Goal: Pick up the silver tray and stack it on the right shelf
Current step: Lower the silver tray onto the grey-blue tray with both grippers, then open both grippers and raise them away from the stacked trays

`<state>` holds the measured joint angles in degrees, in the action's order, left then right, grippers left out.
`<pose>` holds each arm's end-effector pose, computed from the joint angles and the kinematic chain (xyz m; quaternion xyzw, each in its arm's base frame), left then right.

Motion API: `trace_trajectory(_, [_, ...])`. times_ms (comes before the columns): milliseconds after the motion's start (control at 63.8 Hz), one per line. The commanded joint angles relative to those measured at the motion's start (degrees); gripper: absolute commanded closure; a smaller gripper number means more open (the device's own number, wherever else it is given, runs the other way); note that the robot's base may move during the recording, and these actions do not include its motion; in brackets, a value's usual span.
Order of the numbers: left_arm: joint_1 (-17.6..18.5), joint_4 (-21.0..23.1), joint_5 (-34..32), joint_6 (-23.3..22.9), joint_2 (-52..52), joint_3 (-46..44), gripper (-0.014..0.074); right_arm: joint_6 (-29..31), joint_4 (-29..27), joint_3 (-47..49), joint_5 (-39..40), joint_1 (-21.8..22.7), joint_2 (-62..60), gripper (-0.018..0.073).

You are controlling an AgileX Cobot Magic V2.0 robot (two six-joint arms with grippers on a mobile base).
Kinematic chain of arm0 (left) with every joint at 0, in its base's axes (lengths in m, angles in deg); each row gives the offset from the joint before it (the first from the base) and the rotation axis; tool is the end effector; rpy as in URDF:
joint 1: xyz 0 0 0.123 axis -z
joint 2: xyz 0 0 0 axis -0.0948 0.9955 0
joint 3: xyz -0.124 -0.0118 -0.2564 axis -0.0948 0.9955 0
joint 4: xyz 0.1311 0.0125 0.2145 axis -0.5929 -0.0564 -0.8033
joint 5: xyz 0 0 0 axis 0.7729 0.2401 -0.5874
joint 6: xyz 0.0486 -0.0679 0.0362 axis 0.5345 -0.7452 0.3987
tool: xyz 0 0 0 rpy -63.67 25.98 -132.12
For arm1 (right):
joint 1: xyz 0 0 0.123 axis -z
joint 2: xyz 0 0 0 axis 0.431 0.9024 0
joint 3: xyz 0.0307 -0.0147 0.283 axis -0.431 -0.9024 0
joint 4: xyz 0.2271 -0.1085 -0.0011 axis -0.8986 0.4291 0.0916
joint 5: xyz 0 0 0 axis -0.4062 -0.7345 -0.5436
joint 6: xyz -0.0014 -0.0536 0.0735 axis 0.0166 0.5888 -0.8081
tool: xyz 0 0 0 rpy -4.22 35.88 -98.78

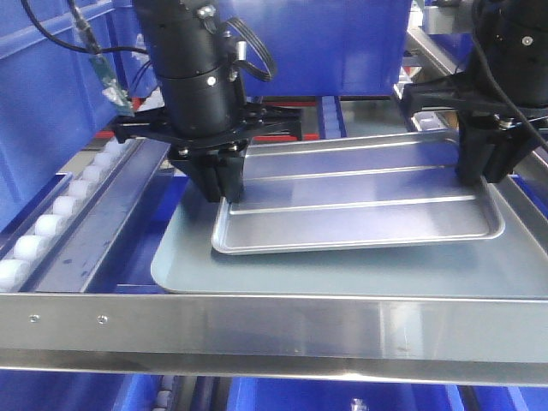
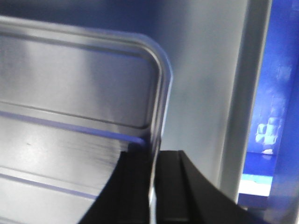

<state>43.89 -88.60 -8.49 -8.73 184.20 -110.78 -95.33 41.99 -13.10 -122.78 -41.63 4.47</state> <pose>0.3384 -0.2570 0.2227 0.1067 0.9687 -0.0728 0.2122 0.3237 0.0835 0.2436 0.0069 0.9744 0.0110 0.2243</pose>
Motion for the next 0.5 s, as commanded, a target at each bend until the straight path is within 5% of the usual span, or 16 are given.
trace_trajectory(0, [-1.17, 2.12, -0.23, 3.62, -2.88, -1.36, 0.0498, 1.05, 2.86, 2.21, 2.09, 0.65, -2.55, 0.0222])
trace_trajectory(110, [-1.65, 2.12, -0.23, 3.62, -2.88, -1.36, 0.0287, 1.05, 2.86, 2.21, 2.02, 0.65, -2.55, 0.0048])
trace_trajectory(220, [-1.65, 2.12, 0.19, 3.62, -2.88, -1.36, 0.0139, 1.05, 2.86, 2.21, 1.97, 0.65, -2.55, -0.0015])
trace_trajectory(486, [-1.44, 2.00, 3.33, 4.44, -6.90, -1.50, 0.0135, 1.05, 2.81, 2.21, 0.57, 0.65, -6.97, 0.0053])
